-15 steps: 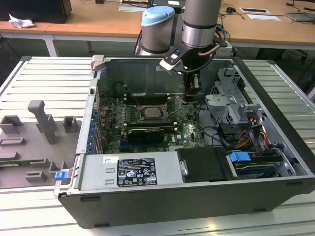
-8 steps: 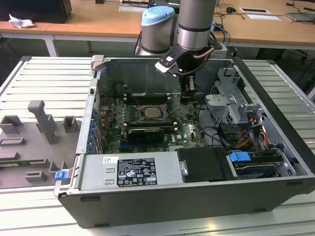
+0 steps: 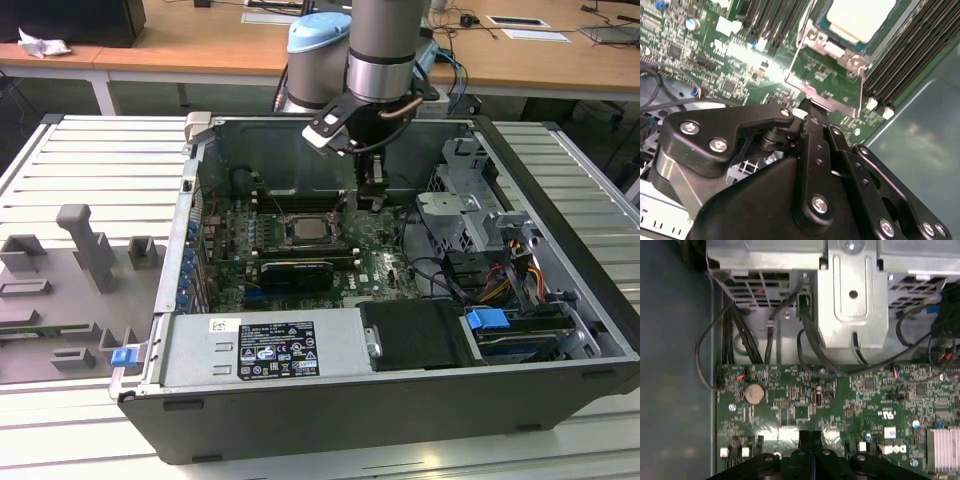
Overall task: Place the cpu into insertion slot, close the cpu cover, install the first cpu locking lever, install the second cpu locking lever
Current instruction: 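Close the cpu cover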
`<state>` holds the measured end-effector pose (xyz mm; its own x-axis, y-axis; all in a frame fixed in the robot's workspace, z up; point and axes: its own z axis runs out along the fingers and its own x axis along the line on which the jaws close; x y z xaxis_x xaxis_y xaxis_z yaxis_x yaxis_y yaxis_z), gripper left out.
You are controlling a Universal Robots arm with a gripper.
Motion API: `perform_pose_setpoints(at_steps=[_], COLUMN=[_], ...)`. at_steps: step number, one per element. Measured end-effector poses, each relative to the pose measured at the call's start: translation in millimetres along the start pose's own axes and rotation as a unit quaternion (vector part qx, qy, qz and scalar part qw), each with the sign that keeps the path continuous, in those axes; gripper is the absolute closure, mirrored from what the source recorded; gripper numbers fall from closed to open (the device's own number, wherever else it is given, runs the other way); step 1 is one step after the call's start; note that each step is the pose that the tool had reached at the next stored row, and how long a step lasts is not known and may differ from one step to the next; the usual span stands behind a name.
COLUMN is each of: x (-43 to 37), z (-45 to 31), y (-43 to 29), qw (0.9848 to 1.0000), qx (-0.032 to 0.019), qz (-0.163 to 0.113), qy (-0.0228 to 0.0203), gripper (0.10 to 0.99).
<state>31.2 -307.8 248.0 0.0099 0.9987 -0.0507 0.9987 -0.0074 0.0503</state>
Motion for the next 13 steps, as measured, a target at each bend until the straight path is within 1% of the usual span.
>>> perform_pose_setpoints(at_steps=[3, 11, 13], x=[-0.1, -0.2, -0.2], z=[-0.2, -0.6, -0.6], y=[-7.7, -20.8, -25.4], qw=[1.0000, 1.0000, 1.0000], qx=[0.0000, 0.0000, 0.0000], qz=[0.000, -0.001, -0.001], qy=[0.0001, 0.0001, 0.0001], gripper=[0.980, 0.980, 0.980])
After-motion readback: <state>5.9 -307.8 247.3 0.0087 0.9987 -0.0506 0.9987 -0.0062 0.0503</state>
